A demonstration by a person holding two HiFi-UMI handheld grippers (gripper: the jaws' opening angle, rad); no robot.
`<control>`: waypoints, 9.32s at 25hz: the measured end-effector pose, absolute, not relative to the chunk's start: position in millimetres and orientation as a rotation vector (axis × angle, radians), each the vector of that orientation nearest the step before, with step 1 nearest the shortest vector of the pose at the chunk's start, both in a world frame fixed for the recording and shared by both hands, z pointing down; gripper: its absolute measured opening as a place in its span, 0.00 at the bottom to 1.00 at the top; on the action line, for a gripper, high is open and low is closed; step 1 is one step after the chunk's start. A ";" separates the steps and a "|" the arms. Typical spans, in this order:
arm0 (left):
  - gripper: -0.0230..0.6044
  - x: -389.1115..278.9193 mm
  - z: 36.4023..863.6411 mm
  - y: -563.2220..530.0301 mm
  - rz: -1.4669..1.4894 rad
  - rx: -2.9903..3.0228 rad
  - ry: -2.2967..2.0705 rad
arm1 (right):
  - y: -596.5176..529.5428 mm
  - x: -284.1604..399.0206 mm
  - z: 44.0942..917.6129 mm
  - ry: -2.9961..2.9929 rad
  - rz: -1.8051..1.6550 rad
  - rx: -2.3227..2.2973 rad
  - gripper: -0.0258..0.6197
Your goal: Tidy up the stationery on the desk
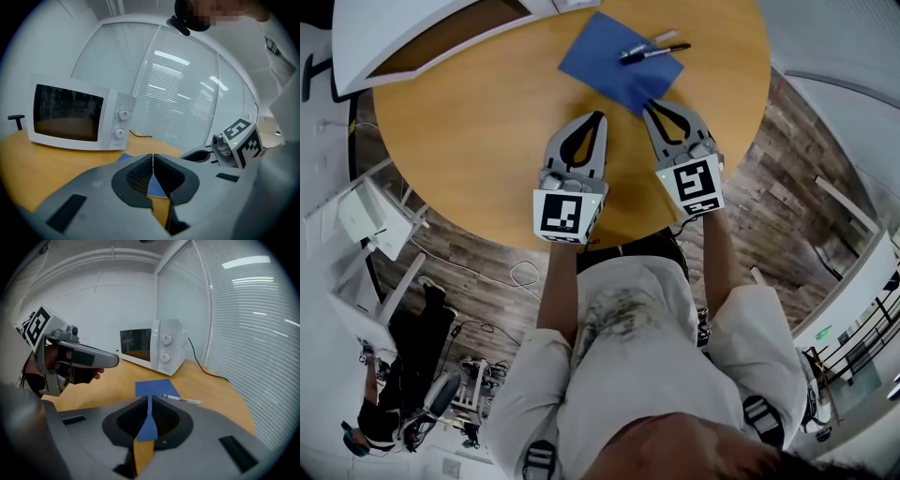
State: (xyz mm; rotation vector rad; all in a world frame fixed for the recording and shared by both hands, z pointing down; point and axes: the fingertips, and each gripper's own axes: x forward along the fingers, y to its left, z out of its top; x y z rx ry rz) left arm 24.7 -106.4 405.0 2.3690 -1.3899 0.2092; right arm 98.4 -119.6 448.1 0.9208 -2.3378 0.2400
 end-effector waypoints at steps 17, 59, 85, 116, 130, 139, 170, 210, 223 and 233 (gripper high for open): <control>0.06 17.6 431.0 -96.7 0.197 2.301 -1.408 | -117.9 101.2 528.9 -2.166 0.288 0.834 0.14; 0.05 -40.4 438.3 0.0 0.157 2.128 -1.606 | -7.5 0.6 544.4 -2.249 0.303 0.494 0.14; 0.06 -134.1 441.5 56.2 0.157 2.096 -1.600 | 60.8 -91.2 543.7 -2.237 0.338 0.476 0.14; 0.05 -175.7 446.9 87.1 0.160 2.054 -1.638 | 112.6 -145.2 539.5 -2.240 0.342 0.489 0.14; 0.06 -160.4 450.2 75.9 0.162 2.098 -1.568 | 76.2 -112.1 498.8 -2.292 0.195 0.594 0.14; 0.06 -134.6 456.4 65.2 0.182 2.120 -1.518 | 55.9 -78.4 502.2 -2.238 0.091 0.552 0.20; 0.06 -113.9 468.6 53.2 0.207 2.085 -1.514 | 44.1 -50.3 540.1 -2.113 0.143 0.448 0.19; 0.06 -89.5 471.7 28.0 0.241 2.167 -1.387 | 4.8 -15.2 538.9 -2.015 0.488 0.936 0.25; 0.06 -95.4 471.6 31.4 0.241 2.159 -1.396 | 10.4 -35.6 536.9 -2.073 0.538 0.888 0.25; 0.06 -93.3 468.7 30.6 0.232 2.162 -1.407 | 6.4 -24.4 522.1 -2.087 0.493 0.925 0.25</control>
